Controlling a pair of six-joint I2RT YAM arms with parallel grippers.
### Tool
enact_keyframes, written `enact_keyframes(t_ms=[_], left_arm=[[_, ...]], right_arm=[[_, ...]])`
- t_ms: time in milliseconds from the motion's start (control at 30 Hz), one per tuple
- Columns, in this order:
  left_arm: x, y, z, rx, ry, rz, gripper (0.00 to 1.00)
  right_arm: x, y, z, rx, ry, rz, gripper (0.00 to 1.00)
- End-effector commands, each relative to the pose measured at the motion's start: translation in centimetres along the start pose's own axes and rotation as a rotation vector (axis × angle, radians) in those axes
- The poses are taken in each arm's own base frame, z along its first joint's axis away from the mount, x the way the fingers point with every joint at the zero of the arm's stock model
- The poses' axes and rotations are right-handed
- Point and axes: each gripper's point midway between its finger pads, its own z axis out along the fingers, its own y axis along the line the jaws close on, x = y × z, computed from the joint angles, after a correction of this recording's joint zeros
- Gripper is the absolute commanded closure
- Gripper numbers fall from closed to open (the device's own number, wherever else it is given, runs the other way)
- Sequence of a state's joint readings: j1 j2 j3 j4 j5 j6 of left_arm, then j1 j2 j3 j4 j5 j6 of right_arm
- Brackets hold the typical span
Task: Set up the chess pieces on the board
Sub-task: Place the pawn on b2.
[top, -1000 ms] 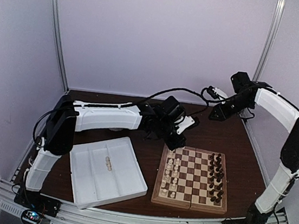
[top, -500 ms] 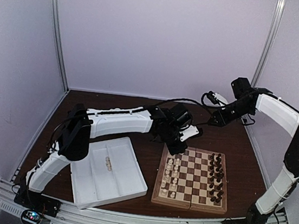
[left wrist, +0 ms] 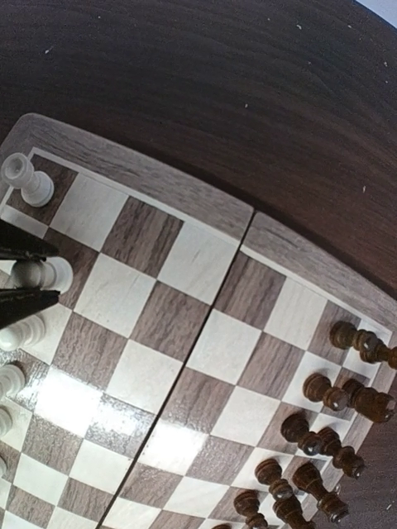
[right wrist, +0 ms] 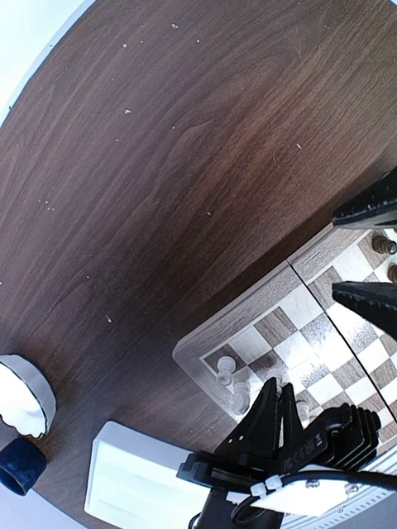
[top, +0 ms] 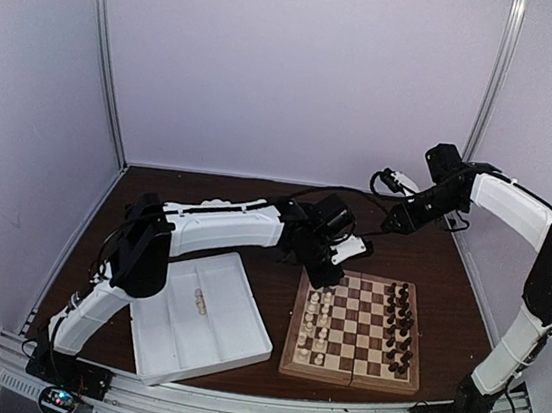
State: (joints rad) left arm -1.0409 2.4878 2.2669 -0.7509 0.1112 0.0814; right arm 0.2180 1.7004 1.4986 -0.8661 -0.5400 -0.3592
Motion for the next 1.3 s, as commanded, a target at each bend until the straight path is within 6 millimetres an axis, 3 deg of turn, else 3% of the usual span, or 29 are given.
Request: enact_keyframes(t_ms=[0, 200, 500, 867, 933, 1067, 1133, 1267], left_arm=[[-0.3, -0.2, 0.8, 0.0, -0.006, 0.026, 0.97], [-0.1, -0.2, 1.0, 0.003, 0.001, 0.025, 0.96], [-0.6, -0.1, 0.7, -0.001, -0.01, 0.025, 0.85], [-4.2, -0.3, -2.9, 0.004, -0.112, 0.026, 0.79], [-4.9, -0.2, -4.0, -0.005, -0.133, 0.024, 0.79], [-5.3, 1.7, -8.8, -0.141, -0.157, -0.005, 0.78], [-4.5, 3.1, -12.0, -0.248, -0.174, -0.032, 0.76], [-0.2, 4.4, -16.7, -0.366, -0.138, -0.089, 0.72]], right_arm=[[0.2, -0.2, 0.4, -0.014, -0.001, 0.011, 0.74], [0.3, -0.3, 0.3, -0.016, -0.003, 0.017, 0.74], [0.3, -0.5, 0.2, -0.016, -0.005, 0.025, 0.74], [0.2, -0.6, -0.2, -0.012, -0.017, 0.031, 0.74], [0.2, -0.7, -0.3, -0.009, -0.019, 0.032, 0.74], [0.2, -0.9, -0.8, 0.0, -0.031, 0.034, 0.74], [0.1, -1.0, -1.1, 0.001, -0.044, 0.036, 0.73], [-0.2, -0.8, -1.4, -0.013, -0.065, 0.032, 0.73]])
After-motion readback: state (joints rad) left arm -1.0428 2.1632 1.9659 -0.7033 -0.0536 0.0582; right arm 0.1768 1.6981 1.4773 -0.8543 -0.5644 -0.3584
